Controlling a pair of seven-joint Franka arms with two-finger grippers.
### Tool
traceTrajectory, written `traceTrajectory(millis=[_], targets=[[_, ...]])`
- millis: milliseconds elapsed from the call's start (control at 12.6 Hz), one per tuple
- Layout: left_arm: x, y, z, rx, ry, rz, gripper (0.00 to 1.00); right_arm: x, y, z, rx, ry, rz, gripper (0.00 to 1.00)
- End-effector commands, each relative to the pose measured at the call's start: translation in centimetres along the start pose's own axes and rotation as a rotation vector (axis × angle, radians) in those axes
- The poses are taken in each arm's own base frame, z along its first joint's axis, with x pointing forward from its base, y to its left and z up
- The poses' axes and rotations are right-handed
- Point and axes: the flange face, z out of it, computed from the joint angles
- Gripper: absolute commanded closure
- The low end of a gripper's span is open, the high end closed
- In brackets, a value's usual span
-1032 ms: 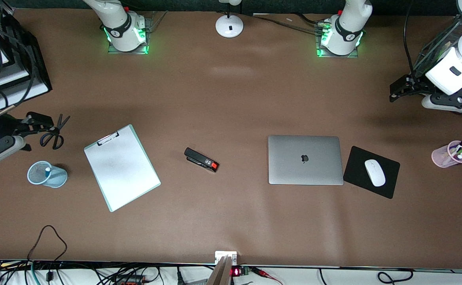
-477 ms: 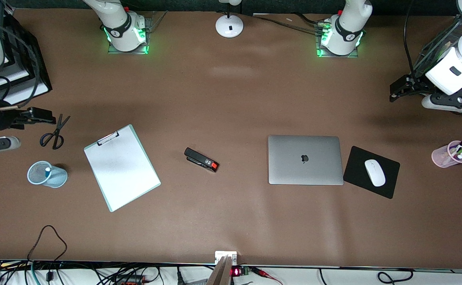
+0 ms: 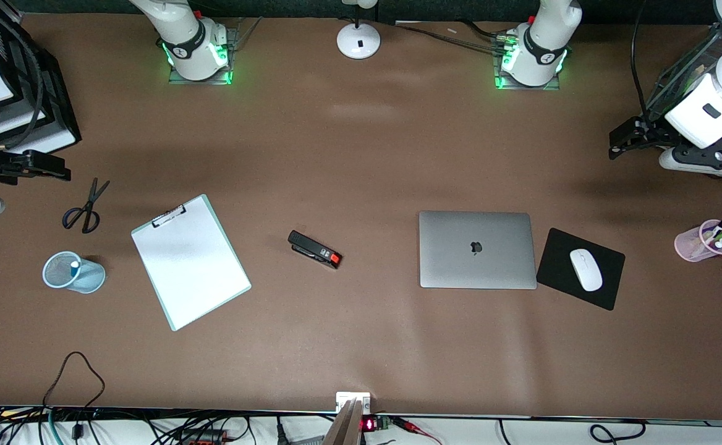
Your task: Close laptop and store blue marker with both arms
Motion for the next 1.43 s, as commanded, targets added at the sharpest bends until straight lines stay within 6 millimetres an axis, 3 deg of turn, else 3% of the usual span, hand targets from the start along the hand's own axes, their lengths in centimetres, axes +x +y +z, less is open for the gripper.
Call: traceTrajectory(millis=[0, 397, 635, 874, 1112, 1350], targets=[[-0.2, -0.2, -0.4, 0.017, -0.001, 0.019, 0.0, -1.6, 0.5, 0.3, -0.013, -0.005, 0.034, 0.0], [-0.2, -0.2, -0.4, 0.018, -0.001, 0.021, 0.0, -3.2, 1.0, 2.2, -0.011, 0.039, 0.091, 0.0], [-0.2, -0.2, -0.4, 0.018, -0.001, 0.02, 0.0, -3.6, 1.0, 1.4, -0.032, 0.051, 0.212, 0.0], [-0.1, -0.1, -0.6, 0.018, 0.002, 0.023, 0.0, -3.8, 0.7, 0.8, -0.041, 0.055, 0.195, 0.0], [0.0, -0.2, -0.5, 0.018, 0.0, 0.021, 0.0, -5.8, 0.2, -1.1, -0.038, 0.076, 0.122, 0.0], [0.3, -0.2, -0.7, 0.017, 0.005, 0.021, 0.0, -6.3, 0.4, -2.0, -0.033, 0.107, 0.165, 0.0]])
